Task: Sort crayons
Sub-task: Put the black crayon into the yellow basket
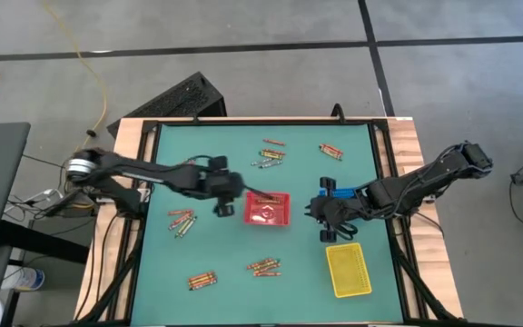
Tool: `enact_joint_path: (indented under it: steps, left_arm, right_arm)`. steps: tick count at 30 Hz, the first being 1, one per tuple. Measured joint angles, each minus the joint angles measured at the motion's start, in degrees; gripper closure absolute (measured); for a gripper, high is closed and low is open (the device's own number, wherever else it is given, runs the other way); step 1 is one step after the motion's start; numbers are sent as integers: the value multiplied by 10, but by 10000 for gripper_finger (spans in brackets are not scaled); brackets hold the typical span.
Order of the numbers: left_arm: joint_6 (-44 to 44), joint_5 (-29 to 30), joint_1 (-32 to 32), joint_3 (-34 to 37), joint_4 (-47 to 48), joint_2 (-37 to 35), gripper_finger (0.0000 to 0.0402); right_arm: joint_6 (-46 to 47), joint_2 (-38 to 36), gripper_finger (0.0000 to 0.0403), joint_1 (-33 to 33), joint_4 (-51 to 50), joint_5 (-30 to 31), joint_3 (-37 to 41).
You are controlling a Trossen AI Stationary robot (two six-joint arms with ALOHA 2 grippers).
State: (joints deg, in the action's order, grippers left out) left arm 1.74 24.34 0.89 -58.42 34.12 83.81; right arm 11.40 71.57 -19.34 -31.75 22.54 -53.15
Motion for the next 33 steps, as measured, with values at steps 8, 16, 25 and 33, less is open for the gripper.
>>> enact_joint_path:
  steps: [8, 16, 25, 33]
  left_arm:
    - [161, -96, -3, 186, -3, -217, 248]
    - [283, -213, 72, 216, 16, -291, 248]
    - [275, -245, 219, 216, -61, -217, 248]
    - [276, -269, 312, 216, -233, -116, 248]
  right_arm:
    - [-8, 0, 336, 3, 3, 1, 0]
    - [-19, 0, 336, 34, 34, 2, 0]
    - [-13, 0, 336, 53, 85, 2, 0]
    - [-7, 0, 336, 26, 102, 1, 0]
